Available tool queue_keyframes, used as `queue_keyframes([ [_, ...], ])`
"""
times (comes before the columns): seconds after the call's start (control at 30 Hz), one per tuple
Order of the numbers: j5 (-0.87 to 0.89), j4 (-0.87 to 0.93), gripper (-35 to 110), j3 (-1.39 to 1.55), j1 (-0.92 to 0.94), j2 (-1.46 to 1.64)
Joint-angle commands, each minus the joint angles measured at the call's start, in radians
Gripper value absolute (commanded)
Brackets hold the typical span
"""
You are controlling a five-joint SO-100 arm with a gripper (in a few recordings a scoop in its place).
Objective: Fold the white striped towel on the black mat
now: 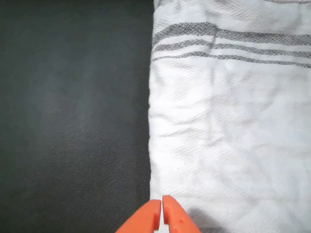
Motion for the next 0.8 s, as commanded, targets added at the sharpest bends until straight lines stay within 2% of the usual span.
queue_keyframes([
  [0.0, 0.000, 0.017, 0, 0.071, 0.006, 0.094],
  [0.77, 0.046, 0.120, 0, 0.239, -0.018, 0.265],
])
